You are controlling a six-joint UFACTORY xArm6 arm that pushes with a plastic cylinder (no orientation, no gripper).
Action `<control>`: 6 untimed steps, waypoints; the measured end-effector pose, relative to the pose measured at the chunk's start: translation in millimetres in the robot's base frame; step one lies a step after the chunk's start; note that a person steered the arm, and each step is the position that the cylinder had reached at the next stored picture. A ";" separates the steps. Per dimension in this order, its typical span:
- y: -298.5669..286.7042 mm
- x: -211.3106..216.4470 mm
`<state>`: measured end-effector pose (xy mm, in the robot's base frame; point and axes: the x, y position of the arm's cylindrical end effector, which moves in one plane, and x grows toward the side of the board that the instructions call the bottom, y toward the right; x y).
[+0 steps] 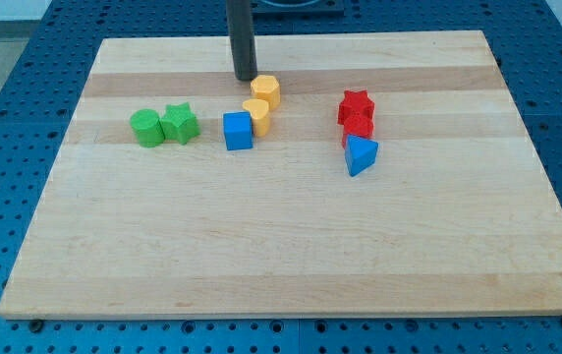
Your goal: Nudge the green star down a bit
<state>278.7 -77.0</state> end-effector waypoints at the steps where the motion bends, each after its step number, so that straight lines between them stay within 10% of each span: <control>1: -14.3 0.0; 6: -33.4 143.5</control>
